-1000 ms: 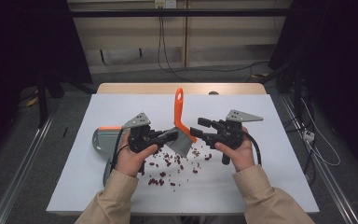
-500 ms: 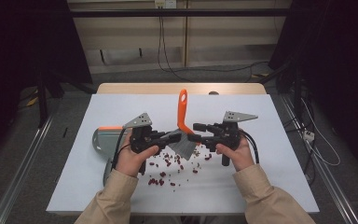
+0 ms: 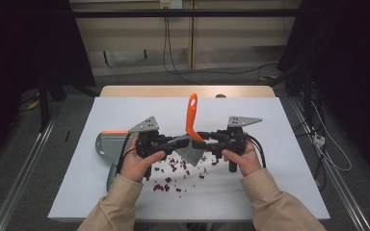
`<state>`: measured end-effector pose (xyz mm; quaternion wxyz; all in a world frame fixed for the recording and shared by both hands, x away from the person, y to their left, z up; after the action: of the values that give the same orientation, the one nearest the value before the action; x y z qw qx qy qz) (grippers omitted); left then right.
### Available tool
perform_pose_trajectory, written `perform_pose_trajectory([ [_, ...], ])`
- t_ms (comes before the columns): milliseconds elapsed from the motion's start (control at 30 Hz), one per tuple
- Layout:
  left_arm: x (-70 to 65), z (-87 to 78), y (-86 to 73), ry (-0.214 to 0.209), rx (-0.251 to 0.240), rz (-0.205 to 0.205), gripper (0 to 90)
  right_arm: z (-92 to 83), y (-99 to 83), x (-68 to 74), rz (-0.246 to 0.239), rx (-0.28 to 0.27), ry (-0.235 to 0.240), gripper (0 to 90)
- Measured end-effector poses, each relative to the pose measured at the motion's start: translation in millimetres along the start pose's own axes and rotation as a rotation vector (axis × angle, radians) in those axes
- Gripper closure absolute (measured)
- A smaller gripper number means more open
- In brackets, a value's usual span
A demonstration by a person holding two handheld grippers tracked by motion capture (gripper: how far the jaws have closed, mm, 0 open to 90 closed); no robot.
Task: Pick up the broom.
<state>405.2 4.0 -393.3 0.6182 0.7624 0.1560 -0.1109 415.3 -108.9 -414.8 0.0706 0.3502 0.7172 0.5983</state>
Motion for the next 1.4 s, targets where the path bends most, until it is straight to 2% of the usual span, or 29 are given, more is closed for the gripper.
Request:
perform_pose_trajectory([
  [133,-1.3,0.2,1.7,-0.011,-0.015,0.003,81.7,-2.1,-3.6,1.3,-0.008,0.014,0.043,56.1],
  [300,0.4,-2.3,3.5,-0.015,-0.036,0.002,81.8,-3.7,-9.3,6.2,-0.038,0.057,0.071,66.7],
  [333,0.9,-2.6,3.9,-0.012,-0.039,0.006,81.8,-3.7,-9.7,7.3,-0.028,0.059,0.079,67.6],
  [500,1.8,-2.6,4.7,-0.006,-0.048,0.018,80.9,-6.5,-7.2,7.5,-0.030,0.052,0.063,69.5],
  [767,4.6,-2.2,2.6,0.001,-0.041,0.026,78.0,-9.0,-7.8,6.6,-0.032,0.076,0.019,69.9],
  [1000,7.9,-3.0,-1.0,0.002,-0.037,0.019,78.4,-15.4,-3.0,3.0,0.013,0.061,0.024,70.1],
  [1167,7.3,-2.2,-2.5,-0.011,-0.037,0.014,80.7,-17.9,-1.4,2.5,0.025,0.056,0.031,70.2],
  [1400,8.7,-3.1,-3.8,0.002,-0.040,0.000,82.1,-17.7,2.3,3.1,0.089,0.027,0.058,70.3],
])
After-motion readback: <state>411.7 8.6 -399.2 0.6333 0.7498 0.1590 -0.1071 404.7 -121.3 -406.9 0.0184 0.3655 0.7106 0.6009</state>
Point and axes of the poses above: each handheld gripper's, and its own axes: z roughly forward along the jaws, y roughly out of its top, x roughly to its left, the point moved 9 cm from there along z, roughly forward along the jaws, and after that the axes turned 14 degrees about -y, right-handed, at the moved point
